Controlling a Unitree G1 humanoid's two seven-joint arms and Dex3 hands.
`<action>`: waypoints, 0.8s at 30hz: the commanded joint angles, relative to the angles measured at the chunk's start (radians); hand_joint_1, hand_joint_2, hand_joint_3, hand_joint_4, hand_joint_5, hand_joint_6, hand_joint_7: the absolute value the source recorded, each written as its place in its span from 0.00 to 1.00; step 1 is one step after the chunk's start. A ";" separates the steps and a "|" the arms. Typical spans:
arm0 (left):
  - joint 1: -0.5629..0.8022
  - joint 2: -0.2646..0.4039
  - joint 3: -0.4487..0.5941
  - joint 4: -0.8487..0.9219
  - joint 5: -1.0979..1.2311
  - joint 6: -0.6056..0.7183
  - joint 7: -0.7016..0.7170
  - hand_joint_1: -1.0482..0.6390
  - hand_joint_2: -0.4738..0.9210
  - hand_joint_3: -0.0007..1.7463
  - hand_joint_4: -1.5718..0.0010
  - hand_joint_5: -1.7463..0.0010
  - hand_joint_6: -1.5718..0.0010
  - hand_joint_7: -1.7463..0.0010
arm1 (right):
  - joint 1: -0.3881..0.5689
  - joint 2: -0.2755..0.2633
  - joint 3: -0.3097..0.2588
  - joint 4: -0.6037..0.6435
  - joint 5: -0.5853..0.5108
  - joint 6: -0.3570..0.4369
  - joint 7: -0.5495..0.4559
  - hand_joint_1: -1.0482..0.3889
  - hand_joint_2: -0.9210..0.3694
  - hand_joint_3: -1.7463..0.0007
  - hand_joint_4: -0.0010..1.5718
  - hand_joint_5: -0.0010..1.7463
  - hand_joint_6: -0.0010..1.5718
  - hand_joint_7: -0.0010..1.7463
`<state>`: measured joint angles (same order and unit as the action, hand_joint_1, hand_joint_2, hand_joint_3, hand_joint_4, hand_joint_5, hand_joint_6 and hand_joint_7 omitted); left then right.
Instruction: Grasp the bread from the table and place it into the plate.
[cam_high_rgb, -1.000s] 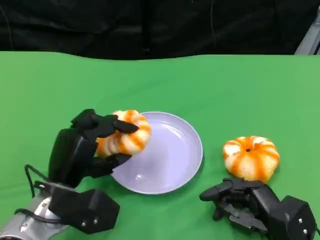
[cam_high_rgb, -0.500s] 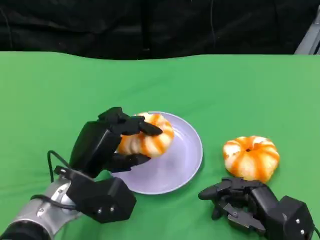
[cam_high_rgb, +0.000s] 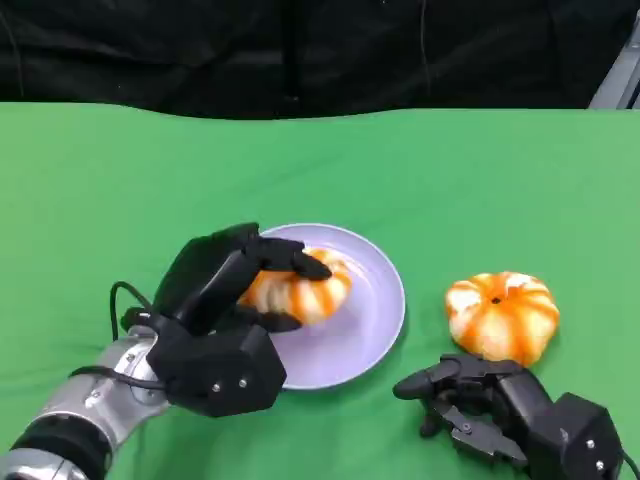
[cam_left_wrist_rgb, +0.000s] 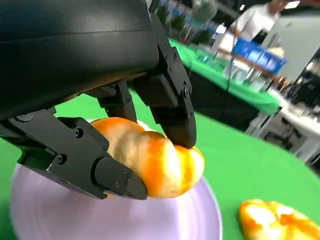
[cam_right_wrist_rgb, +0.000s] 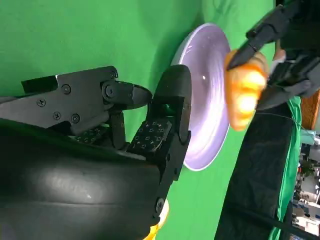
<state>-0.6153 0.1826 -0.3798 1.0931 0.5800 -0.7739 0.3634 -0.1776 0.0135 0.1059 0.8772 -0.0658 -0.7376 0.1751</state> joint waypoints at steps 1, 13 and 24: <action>-0.036 0.002 0.010 0.048 -0.029 0.004 -0.059 0.61 1.00 0.11 0.48 0.43 0.32 0.85 | 0.006 0.000 0.005 0.006 -0.014 0.016 -0.005 0.71 0.00 0.79 0.49 0.74 0.66 0.29; -0.058 0.021 -0.034 0.058 0.008 0.064 -0.098 0.25 1.00 0.19 0.58 1.00 0.64 1.00 | 0.007 0.000 0.004 0.003 -0.014 0.017 0.000 0.70 0.00 0.80 0.49 0.75 0.67 0.26; -0.051 0.032 -0.020 0.042 -0.027 0.052 -0.192 0.10 1.00 0.38 0.76 1.00 0.79 1.00 | 0.010 0.005 0.003 0.003 -0.008 0.019 0.004 0.71 0.00 0.79 0.49 0.73 0.69 0.24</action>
<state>-0.6590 0.1911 -0.4122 1.1489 0.5744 -0.7169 0.1966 -0.1791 0.0200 0.1088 0.8743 -0.0751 -0.7349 0.1713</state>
